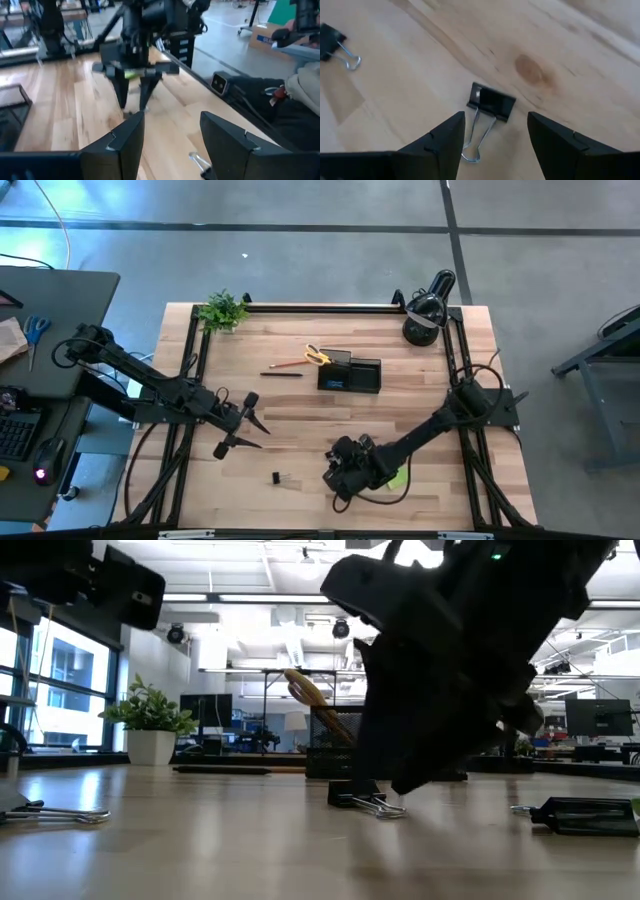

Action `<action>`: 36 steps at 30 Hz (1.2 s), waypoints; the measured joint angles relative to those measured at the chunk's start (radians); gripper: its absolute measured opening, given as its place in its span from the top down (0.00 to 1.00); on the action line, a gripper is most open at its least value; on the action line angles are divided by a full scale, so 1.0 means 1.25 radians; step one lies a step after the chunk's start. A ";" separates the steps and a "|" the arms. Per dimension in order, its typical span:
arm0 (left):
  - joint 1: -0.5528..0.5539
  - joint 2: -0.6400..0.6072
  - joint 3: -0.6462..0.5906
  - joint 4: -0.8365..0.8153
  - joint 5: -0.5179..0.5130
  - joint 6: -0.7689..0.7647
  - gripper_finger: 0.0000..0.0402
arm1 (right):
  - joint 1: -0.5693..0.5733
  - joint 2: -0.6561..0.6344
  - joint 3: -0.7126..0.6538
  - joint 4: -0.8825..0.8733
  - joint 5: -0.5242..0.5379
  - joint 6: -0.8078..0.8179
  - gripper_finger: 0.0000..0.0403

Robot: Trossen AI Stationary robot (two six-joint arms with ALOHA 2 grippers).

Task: Pick and place office supplies into organizer
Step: Put the black binder clip into the desk organizer

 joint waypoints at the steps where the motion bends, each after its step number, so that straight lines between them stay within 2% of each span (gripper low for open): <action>1: 0.000 0.000 0.000 -0.009 -0.003 -0.005 0.54 | 0.002 0.000 0.003 0.002 0.011 -0.003 0.48; 6: 0.000 0.015 0.000 -0.008 -0.053 -0.024 0.54 | 0.000 0.023 0.007 0.052 0.041 -0.054 0.49; 11: 0.000 0.019 0.000 -0.009 -0.059 -0.043 0.54 | -0.002 0.052 0.009 0.050 0.048 -0.060 0.51; 17: 0.000 0.020 0.000 0.009 -0.078 -0.045 0.54 | -0.007 0.062 0.008 0.005 0.111 -0.107 0.54; 21: 0.000 0.020 0.000 0.027 -0.107 -0.045 0.54 | -0.026 0.061 0.009 -0.044 0.113 -0.145 0.56; 25: 0.000 0.019 0.000 0.015 -0.106 -0.060 0.54 | -0.040 0.060 0.008 -0.092 0.140 -0.161 0.59; 32: 0.000 0.020 0.000 -0.026 -0.107 -0.101 0.54 | -0.044 0.062 0.006 -0.057 0.163 -0.292 0.64; 36: 0.000 0.020 0.000 -0.028 -0.107 -0.103 0.54 | -0.045 0.063 0.006 -0.054 0.163 -0.320 0.70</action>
